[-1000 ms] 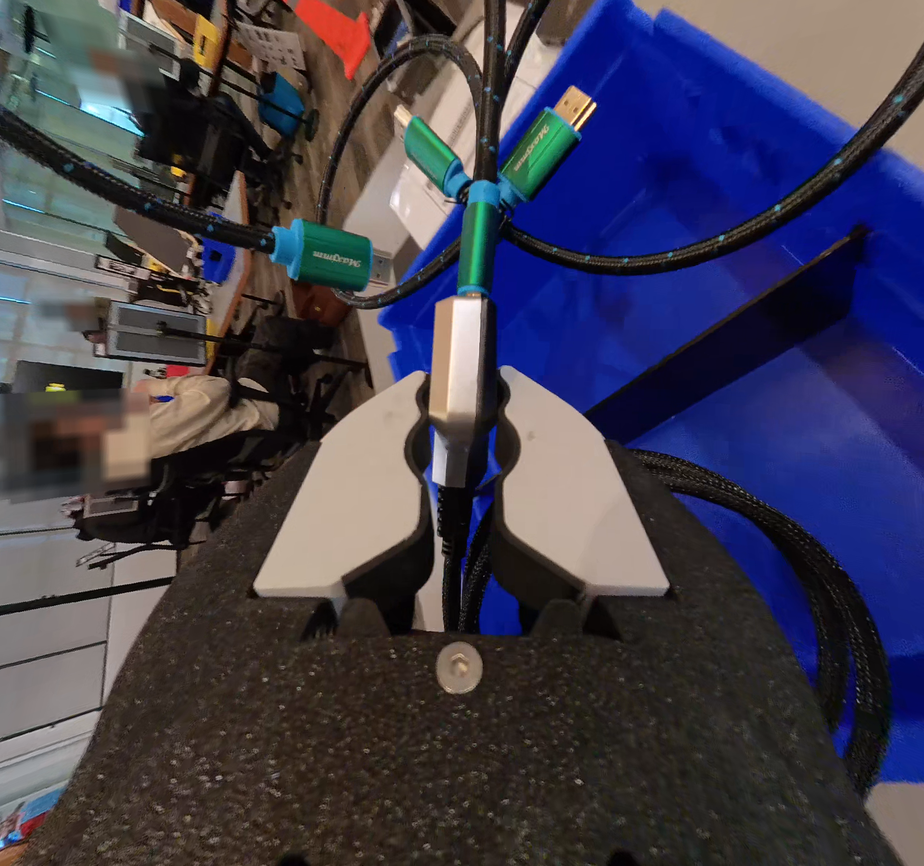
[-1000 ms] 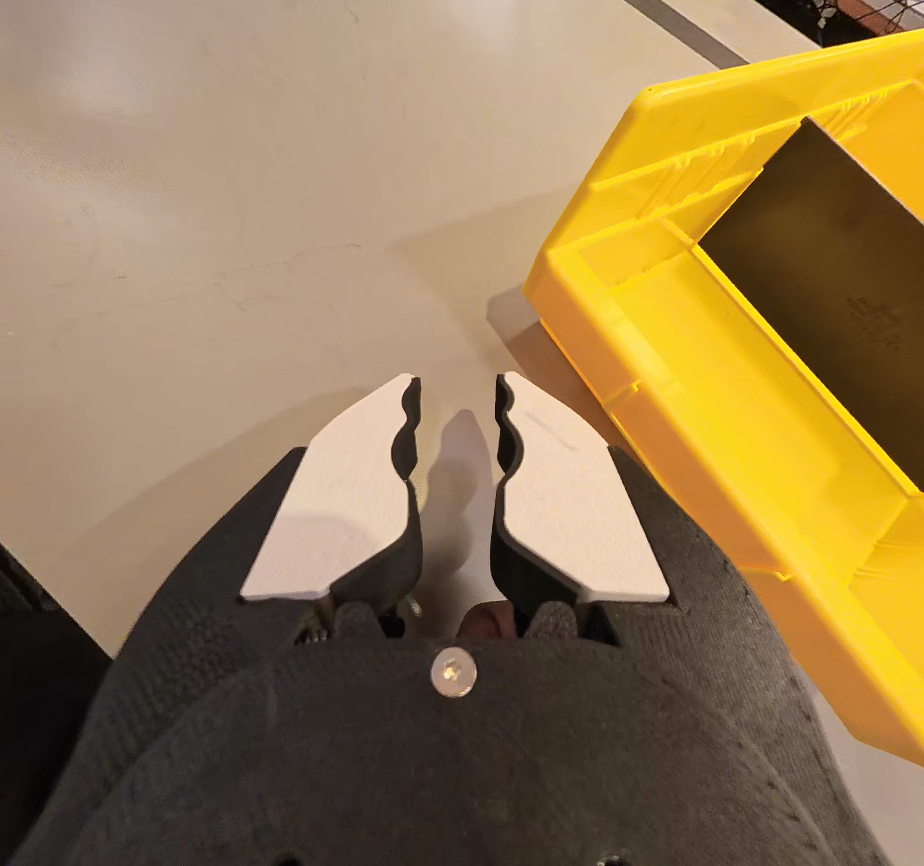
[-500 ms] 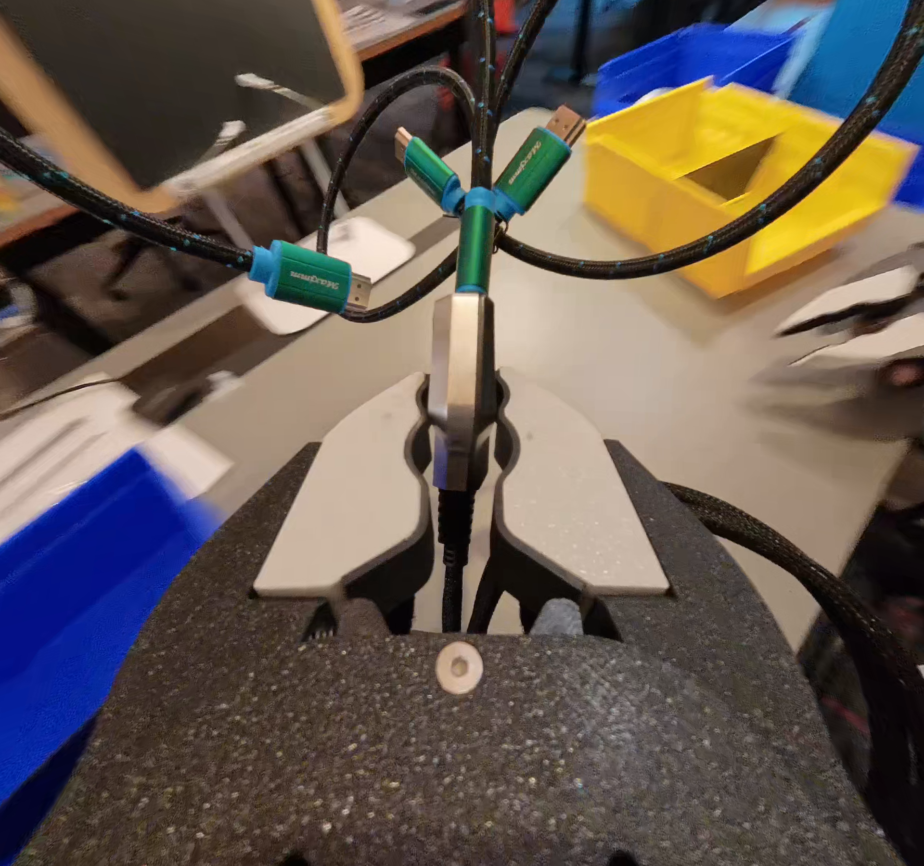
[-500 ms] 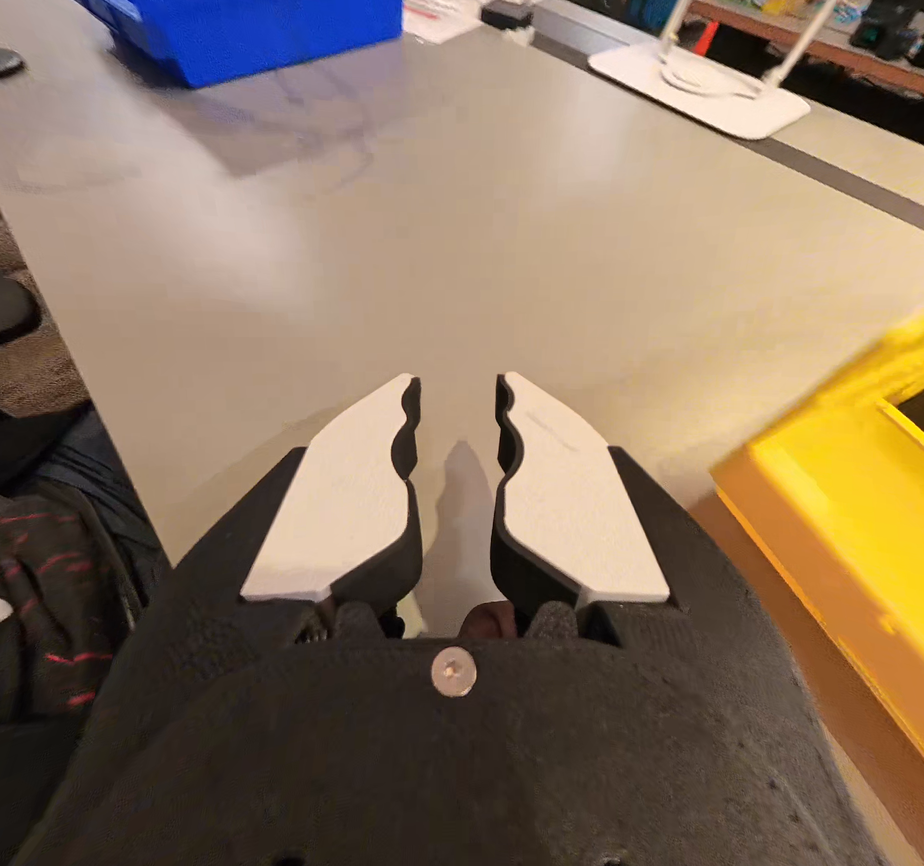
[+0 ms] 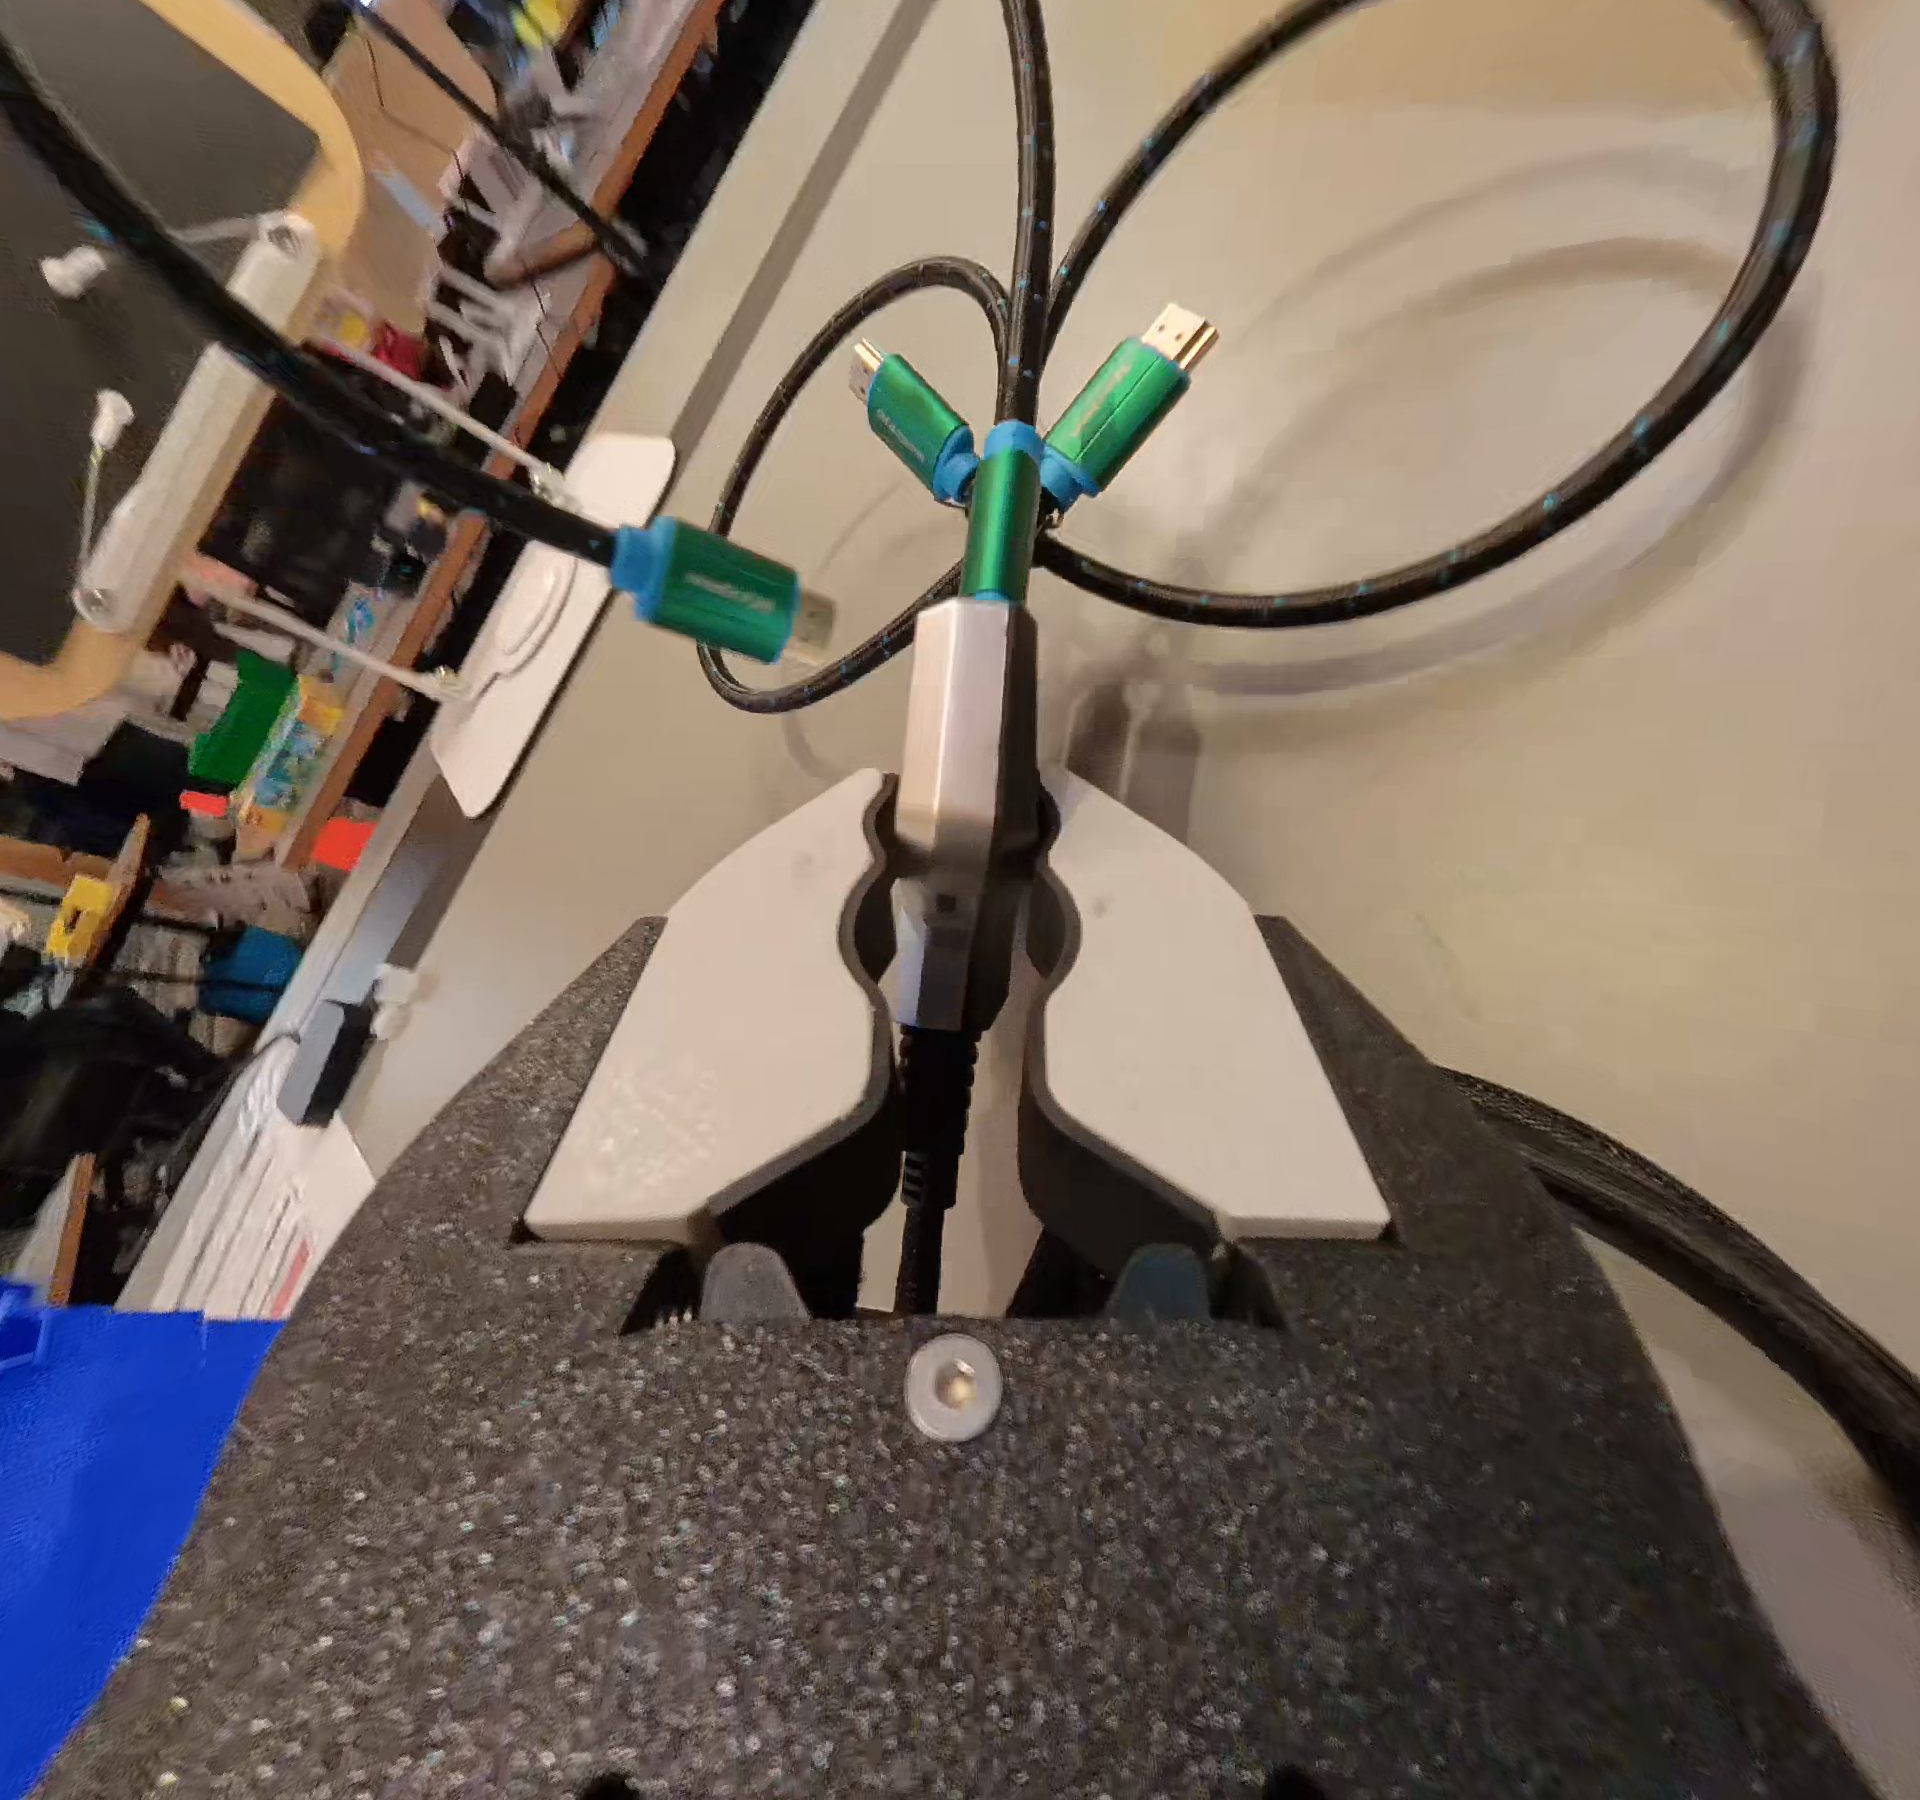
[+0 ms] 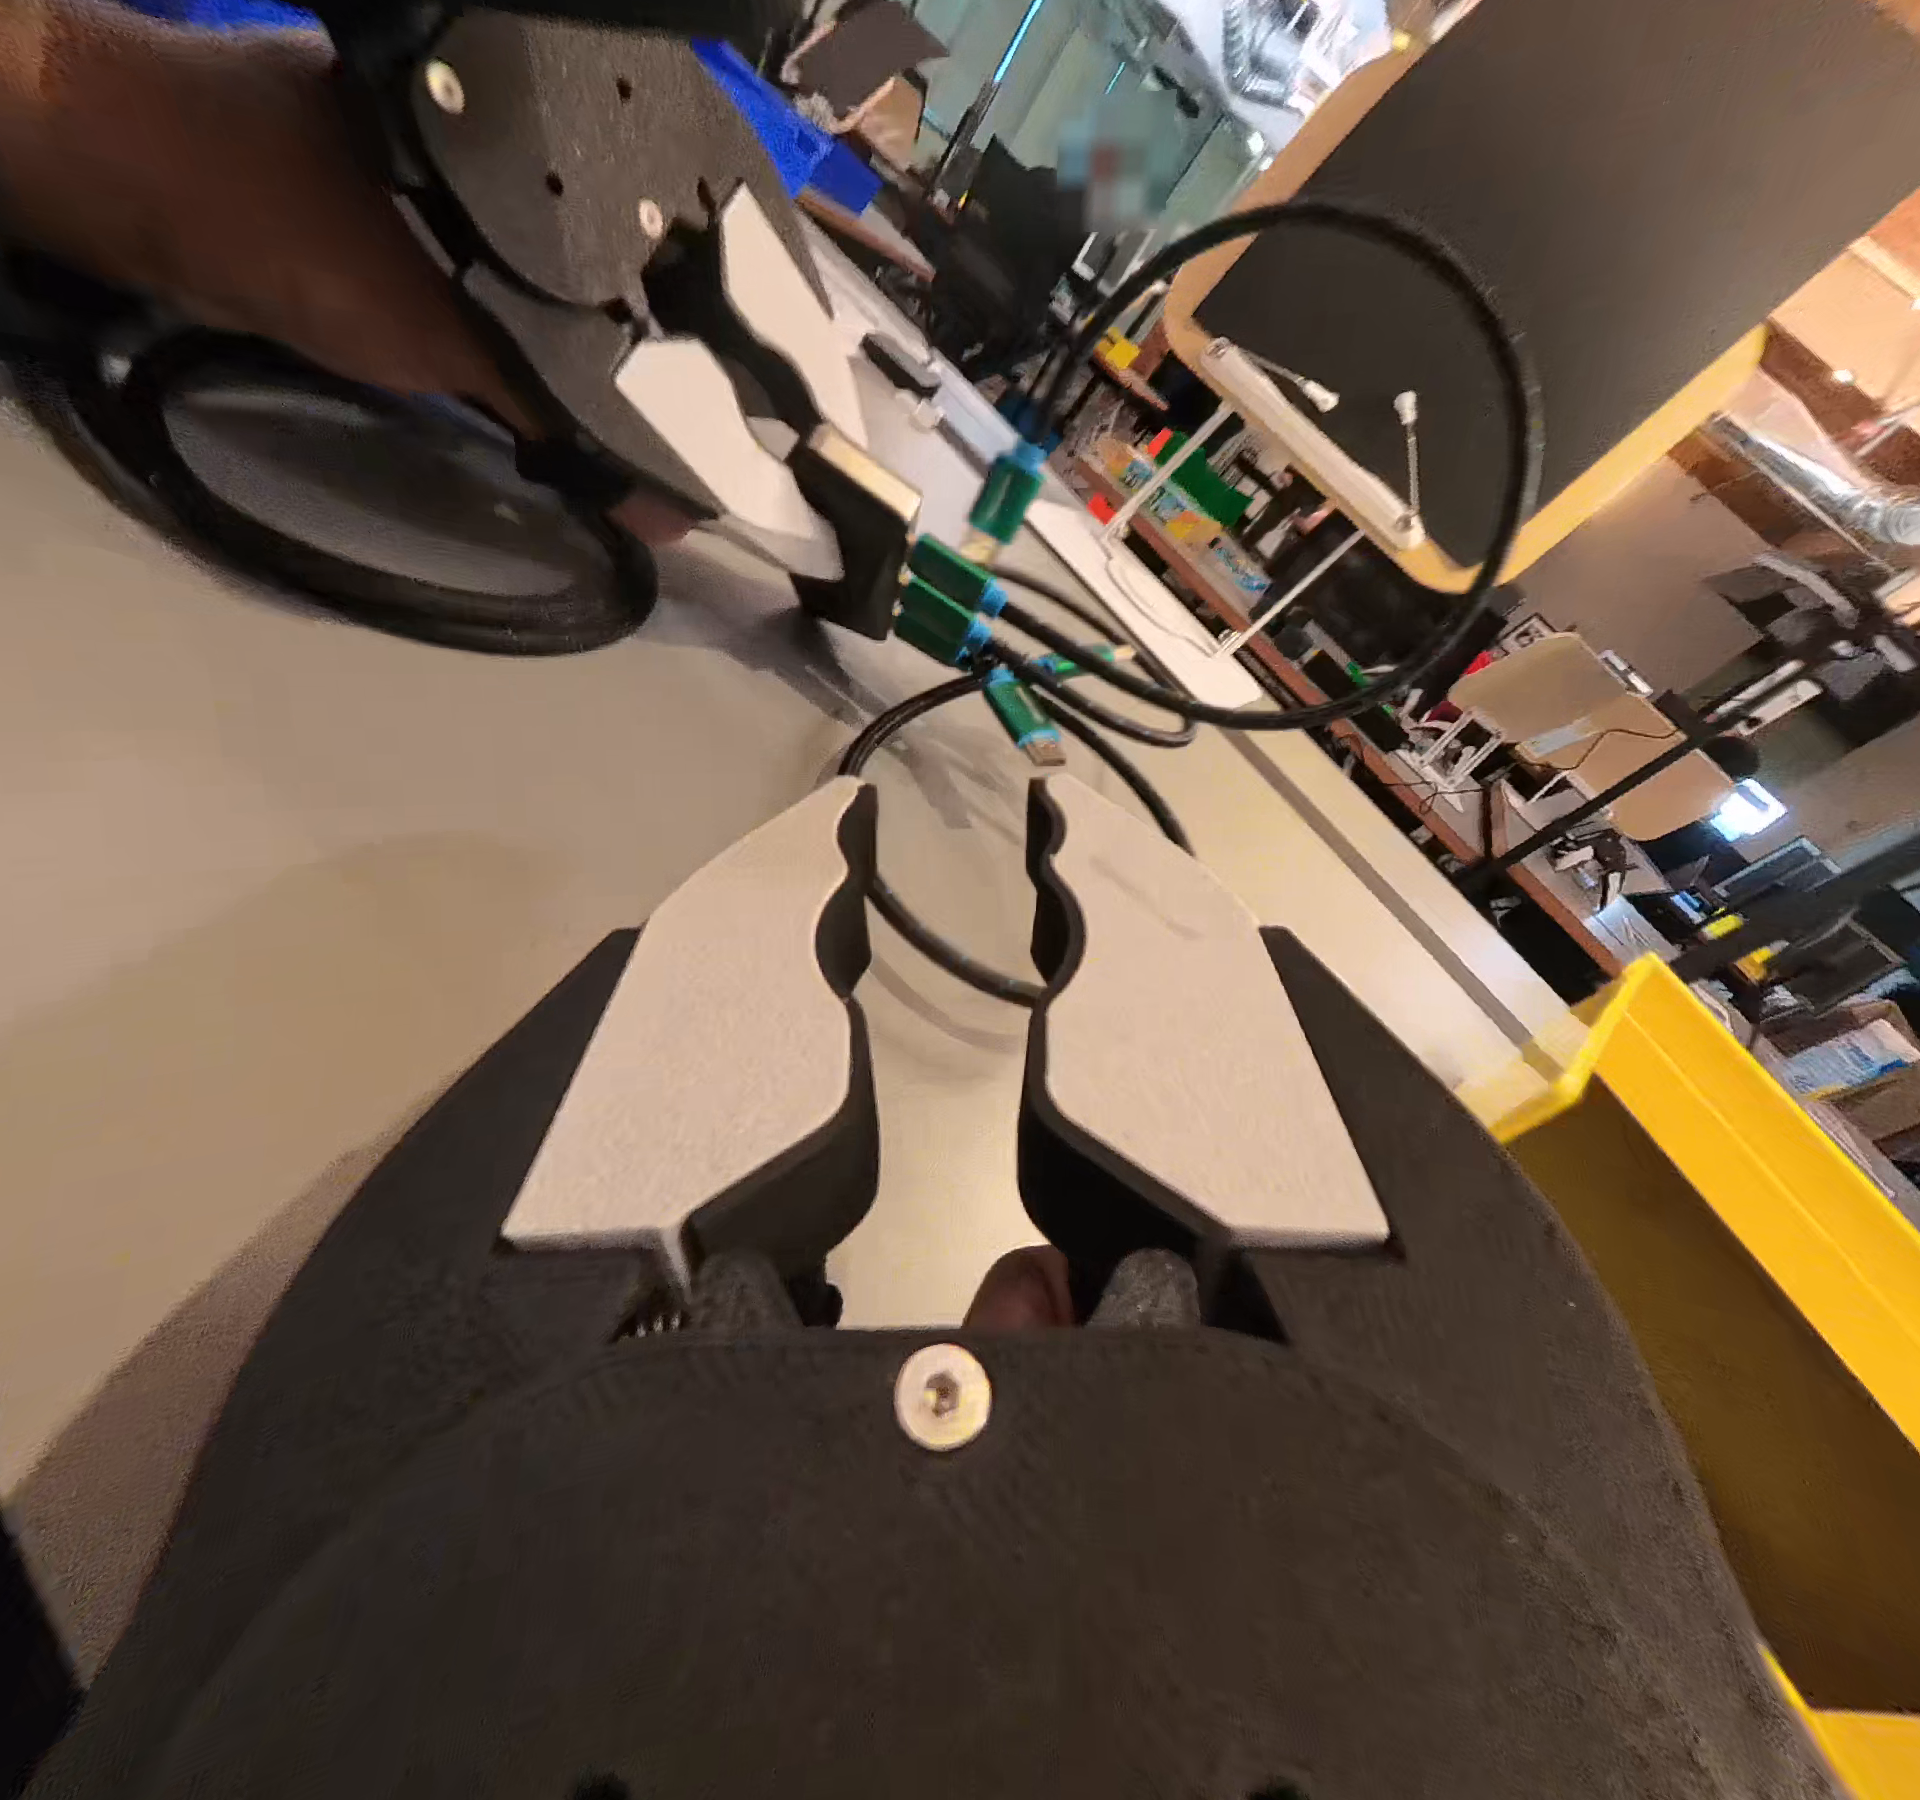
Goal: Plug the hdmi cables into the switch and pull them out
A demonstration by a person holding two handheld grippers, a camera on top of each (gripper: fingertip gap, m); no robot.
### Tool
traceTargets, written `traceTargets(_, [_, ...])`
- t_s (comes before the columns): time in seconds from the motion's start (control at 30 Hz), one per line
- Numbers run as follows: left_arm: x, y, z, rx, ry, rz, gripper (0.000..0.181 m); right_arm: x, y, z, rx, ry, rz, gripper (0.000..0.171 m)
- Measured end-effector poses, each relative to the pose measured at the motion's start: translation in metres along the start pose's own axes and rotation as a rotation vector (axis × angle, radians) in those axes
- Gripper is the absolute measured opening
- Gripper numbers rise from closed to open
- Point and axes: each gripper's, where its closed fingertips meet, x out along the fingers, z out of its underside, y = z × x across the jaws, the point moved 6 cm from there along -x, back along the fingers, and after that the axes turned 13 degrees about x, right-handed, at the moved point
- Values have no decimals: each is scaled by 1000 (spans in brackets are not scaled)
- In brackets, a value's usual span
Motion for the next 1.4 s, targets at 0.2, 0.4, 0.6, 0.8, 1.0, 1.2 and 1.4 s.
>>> traceTargets(0.2, [-7, 1, 7, 41, 95, 46, 21, 37, -2, -7, 9, -40, -91, 29])
traceTargets(0.4, [-12, 14, 9, 210, 112, 2, 22, 84, -7, -17, -301, -108, -96, 34])
traceTargets(0.6, [-17, 16, 15, 282, 145, -5, 22, 109, -26, -6, -488, -121, -67, 30])
traceTargets(0.8, [-17, 22, 13, 372, 171, -18, 22, 114, -32, 8, -567, -179, -37, 27])
traceTargets(1.0, [-20, 30, 6, 446, 210, -22, 22, 114, -31, 13, -592, -207, -22, 23])
traceTargets(1.2, [-20, 34, 4, 490, 209, -33, 22, 112, -33, 15, -604, -206, -34, 15])
traceTargets(1.4, [-21, 37, 2, 528, 222, -42, 22, 107, -29, 17, -610, -182, -93, 12])
